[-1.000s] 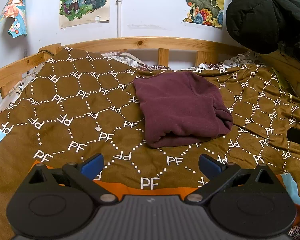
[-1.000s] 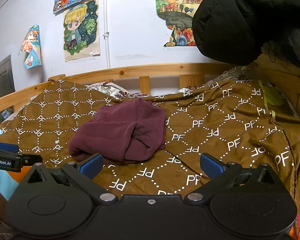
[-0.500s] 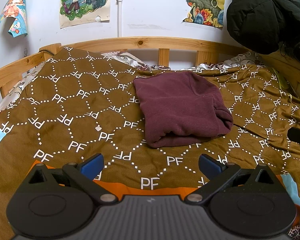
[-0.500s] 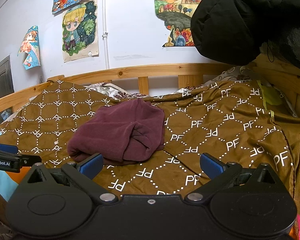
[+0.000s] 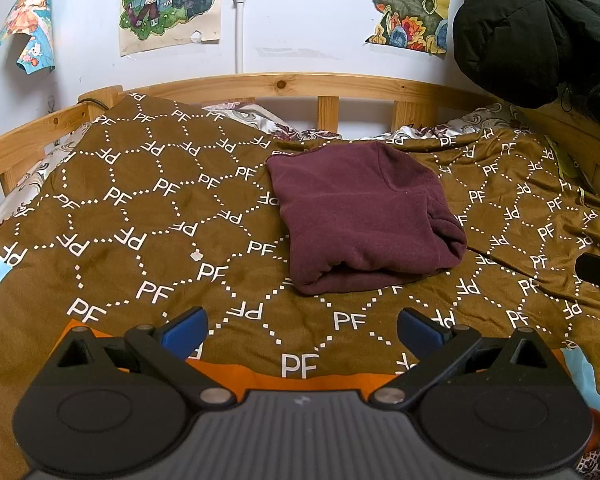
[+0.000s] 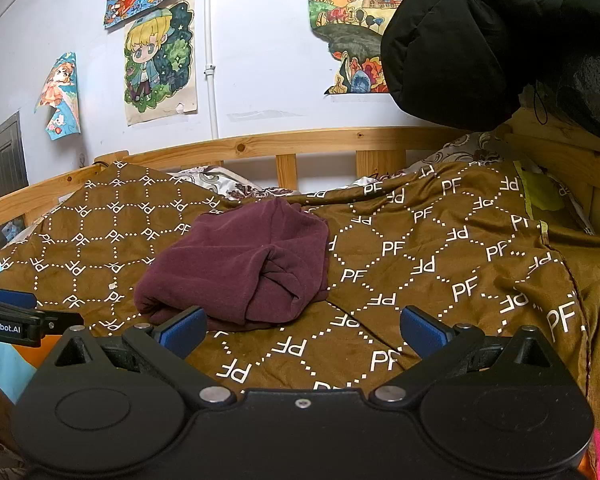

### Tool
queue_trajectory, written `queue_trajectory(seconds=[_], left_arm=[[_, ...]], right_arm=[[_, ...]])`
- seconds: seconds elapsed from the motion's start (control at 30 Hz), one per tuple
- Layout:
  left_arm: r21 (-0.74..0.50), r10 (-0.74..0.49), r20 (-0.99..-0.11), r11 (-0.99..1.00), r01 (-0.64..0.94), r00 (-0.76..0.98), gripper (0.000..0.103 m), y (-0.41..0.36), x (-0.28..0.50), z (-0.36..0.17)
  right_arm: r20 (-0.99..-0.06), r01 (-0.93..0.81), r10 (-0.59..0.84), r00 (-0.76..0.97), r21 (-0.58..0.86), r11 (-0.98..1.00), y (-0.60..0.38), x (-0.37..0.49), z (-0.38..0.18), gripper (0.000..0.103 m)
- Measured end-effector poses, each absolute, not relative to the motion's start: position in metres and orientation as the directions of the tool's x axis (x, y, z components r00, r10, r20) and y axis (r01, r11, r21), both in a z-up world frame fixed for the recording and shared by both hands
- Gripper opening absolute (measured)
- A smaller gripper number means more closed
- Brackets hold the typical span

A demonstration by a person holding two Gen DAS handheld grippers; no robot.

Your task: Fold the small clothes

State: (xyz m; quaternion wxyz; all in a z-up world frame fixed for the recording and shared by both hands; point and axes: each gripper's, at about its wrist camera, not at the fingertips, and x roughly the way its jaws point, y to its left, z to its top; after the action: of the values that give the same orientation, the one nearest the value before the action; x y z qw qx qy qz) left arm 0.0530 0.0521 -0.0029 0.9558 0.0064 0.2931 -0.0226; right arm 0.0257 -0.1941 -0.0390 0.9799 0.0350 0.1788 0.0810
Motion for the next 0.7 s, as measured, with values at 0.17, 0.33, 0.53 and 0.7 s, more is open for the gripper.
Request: queue_trajectory(seconds=[0.17, 0.33, 0.53, 0.7], left_arm=[[-0.001, -0.040, -0.560, 0.999, 0.047, 0.827, 0.102, 0.0519, 0.0530, -0.0027], [-0.002, -0.040, -0.560, 0.999, 0.047, 0.827, 0.102, 0.0518, 0.0533, -0.0023], [-0.003, -0.041, -0.561, 0.999, 0.047, 0.827, 0.102, 0.0509, 0.0526, -0.0034], [-0.003, -0.041, -0.561, 0.999, 0.047, 0.827, 0.102, 0.0512, 0.0529, -0.0032]], right_arm=[[-0.346, -0.146, 0.171, 0.922, 0.097, 0.984, -0.1940, 0.0255, -0.0390, 0.102], [-0.346, -0.146, 0.171, 0.923, 0.097, 0.985, -0.1939, 0.0253, -0.0389, 0.102], [-0.346, -0.147, 0.171, 0.922, 0.097, 0.984, -0.1943, 0.0256, -0.0391, 0.102], [-0.346, -0.146, 0.171, 0.923, 0.097, 0.984, -0.1942, 0.0255, -0.0391, 0.102]])
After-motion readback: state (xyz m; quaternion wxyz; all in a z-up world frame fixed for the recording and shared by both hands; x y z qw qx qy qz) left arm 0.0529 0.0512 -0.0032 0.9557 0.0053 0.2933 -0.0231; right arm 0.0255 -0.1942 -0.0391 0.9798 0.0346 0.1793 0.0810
